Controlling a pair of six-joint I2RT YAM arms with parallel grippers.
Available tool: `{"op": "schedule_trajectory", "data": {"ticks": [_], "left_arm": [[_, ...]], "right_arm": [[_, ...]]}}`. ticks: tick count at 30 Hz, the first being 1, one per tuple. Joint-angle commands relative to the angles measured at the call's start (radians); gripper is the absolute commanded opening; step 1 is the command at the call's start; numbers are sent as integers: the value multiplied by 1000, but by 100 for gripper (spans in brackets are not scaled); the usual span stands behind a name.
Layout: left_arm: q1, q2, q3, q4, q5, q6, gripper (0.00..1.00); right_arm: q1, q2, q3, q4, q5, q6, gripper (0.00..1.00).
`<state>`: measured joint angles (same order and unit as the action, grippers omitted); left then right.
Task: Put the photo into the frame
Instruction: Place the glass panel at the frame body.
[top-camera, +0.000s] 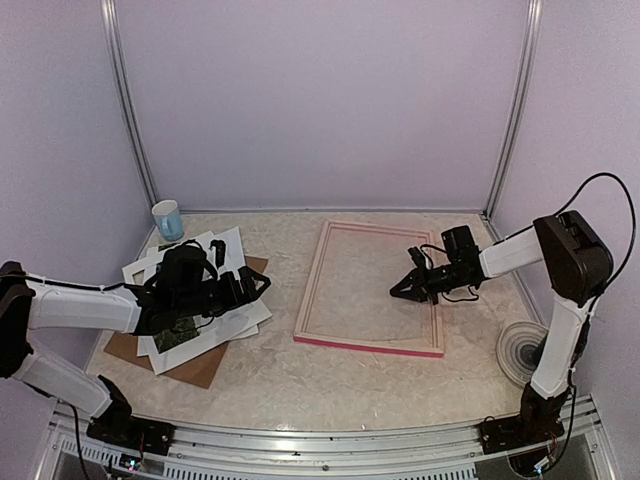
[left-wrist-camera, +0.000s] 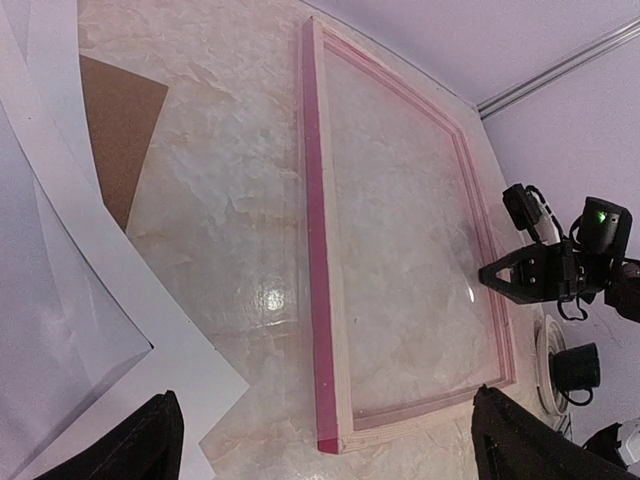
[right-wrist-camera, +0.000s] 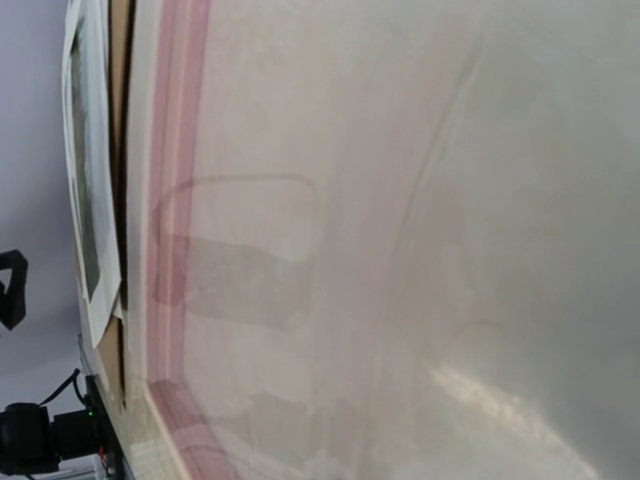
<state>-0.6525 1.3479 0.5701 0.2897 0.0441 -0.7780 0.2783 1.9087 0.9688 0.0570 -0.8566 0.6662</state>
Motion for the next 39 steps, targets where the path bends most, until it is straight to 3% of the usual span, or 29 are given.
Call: {"op": "schedule_trajectory", "data": {"ticks": [1, 39], "left_arm": [[-10, -22, -16, 11, -12, -2, 99], [-21, -5, -45, 47, -14, -20, 99]], "right_arm": [[-13, -39, -15, -16, 14, -27, 0], [-43, -66, -41, -73, 50, -80, 0]]}}
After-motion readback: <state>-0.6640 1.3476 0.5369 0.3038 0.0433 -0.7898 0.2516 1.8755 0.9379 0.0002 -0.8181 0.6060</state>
